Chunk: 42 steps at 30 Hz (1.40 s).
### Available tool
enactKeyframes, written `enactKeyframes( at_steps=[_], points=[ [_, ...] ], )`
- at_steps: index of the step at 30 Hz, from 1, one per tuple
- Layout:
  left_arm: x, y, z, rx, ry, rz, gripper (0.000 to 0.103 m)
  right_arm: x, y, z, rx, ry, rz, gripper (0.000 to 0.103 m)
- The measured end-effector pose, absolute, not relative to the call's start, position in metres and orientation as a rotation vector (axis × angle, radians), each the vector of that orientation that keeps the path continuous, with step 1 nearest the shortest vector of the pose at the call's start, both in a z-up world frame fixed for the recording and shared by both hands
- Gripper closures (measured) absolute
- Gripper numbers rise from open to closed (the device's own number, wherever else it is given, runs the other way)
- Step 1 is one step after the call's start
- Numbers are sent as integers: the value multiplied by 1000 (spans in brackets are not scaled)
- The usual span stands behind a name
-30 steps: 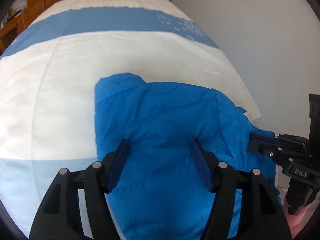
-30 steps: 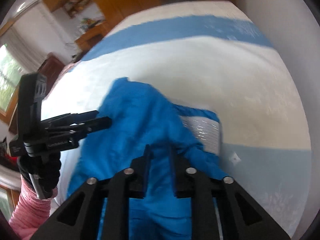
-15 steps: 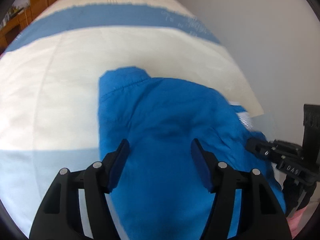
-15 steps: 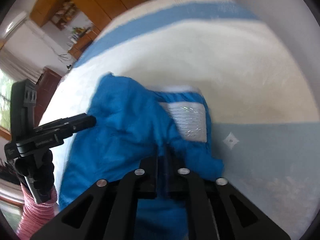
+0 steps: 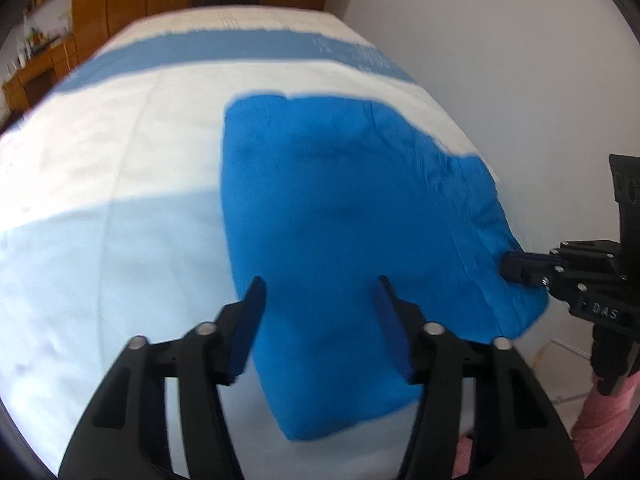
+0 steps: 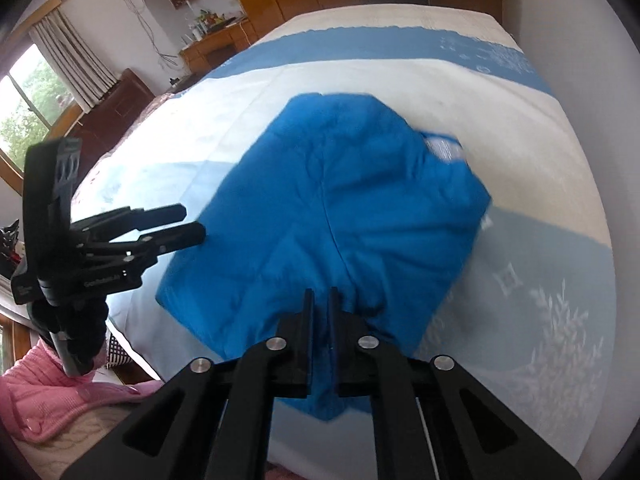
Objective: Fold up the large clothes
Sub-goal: 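Grasp the blue jacket bundle's edge with both tools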
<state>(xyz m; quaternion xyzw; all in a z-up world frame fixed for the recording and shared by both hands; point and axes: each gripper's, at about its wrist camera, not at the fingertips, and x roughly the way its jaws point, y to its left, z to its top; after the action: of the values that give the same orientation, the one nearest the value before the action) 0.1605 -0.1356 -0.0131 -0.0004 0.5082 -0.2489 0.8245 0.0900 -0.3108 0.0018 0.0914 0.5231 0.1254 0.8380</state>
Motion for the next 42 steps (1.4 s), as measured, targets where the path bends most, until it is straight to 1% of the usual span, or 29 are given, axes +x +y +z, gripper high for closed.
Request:
enactKeyframes(
  at_steps=[4, 10, 24, 42],
  points=[
    [148, -139, -23, 37, 1034, -512, 51, 85, -312, -21, 218, 1125, 255, 102],
    [142, -138, -39, 73, 1030, -495, 51, 82, -309, -43, 226, 1117, 251, 103],
    [133, -133, -49, 59, 1022, -491, 50, 79, -306, -53, 235, 1104, 233, 103],
    [132, -129, -49, 58, 1000, -494, 49, 81, -306, -53, 265, 1103, 217, 103]
  ],
)
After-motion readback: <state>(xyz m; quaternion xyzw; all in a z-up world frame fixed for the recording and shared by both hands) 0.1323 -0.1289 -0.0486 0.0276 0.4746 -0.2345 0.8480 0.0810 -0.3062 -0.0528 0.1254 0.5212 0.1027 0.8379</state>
